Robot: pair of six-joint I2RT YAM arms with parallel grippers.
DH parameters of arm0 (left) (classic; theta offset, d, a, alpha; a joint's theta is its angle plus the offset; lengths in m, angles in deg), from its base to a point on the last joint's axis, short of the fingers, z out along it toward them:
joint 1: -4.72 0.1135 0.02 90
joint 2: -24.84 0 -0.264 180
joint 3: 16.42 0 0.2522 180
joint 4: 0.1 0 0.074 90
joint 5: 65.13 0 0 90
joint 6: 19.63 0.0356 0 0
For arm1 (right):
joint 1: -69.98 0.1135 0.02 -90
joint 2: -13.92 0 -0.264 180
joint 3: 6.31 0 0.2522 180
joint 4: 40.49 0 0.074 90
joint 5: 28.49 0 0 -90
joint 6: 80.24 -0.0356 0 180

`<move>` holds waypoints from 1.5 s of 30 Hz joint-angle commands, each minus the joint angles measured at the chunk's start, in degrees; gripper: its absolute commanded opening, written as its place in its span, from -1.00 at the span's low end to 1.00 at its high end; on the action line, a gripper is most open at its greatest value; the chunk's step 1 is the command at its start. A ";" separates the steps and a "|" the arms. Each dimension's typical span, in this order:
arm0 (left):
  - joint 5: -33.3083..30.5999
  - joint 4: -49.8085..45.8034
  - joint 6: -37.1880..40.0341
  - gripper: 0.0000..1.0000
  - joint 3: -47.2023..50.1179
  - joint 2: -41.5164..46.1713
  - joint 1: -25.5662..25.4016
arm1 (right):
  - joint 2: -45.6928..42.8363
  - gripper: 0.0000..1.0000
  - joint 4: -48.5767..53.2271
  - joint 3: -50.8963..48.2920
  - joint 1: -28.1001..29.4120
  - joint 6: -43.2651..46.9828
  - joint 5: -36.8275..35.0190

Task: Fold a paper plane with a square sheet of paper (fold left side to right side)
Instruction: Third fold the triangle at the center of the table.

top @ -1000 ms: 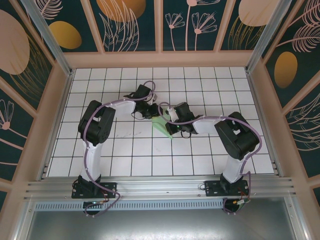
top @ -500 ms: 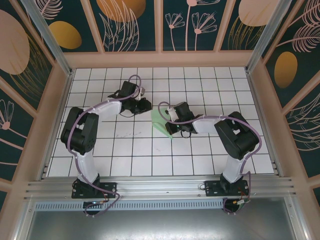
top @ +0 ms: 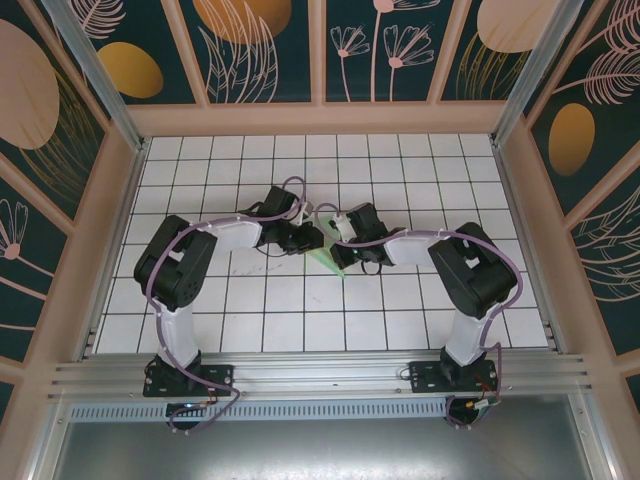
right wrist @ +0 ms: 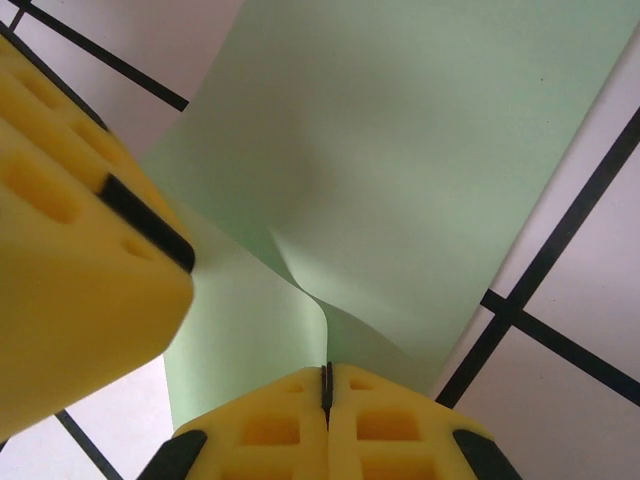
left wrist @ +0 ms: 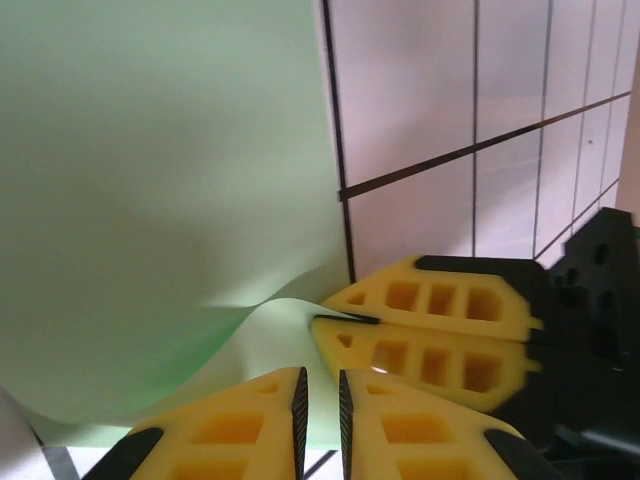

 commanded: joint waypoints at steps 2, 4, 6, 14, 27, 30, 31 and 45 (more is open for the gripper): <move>-0.10 1.13 -0.86 -0.63 0.91 -1.04 -0.32 | 2.31 -1.00 3.50 0.30 0.42 0.72 0.05; -0.61 0.88 -0.77 -0.63 1.38 -1.04 -0.46 | 2.29 -1.00 3.56 0.33 0.40 0.81 0.10; -1.18 0.54 -0.64 -0.63 1.75 -0.92 -0.46 | 2.26 -1.00 3.60 0.27 0.40 0.80 0.01; -2.79 -0.96 0.09 -0.64 2.37 -1.00 -0.46 | 2.41 -1.00 3.58 0.36 0.38 0.81 -0.04; -4.75 -2.24 0.68 -0.64 4.09 -0.99 -0.46 | 2.64 -1.00 3.55 0.55 0.42 0.73 0.05; -5.42 -2.69 0.85 -0.64 4.53 -1.07 -0.45 | 2.74 -1.00 3.48 0.61 0.41 0.64 0.22; -5.61 -2.73 0.81 -0.64 4.74 -1.14 -0.46 | 2.70 -1.00 3.39 0.68 0.42 0.50 0.31; -9.07 -4.93 1.61 -0.65 5.53 -3.56 -0.50 | -1.96 -0.53 3.34 4.23 -2.39 -4.38 3.03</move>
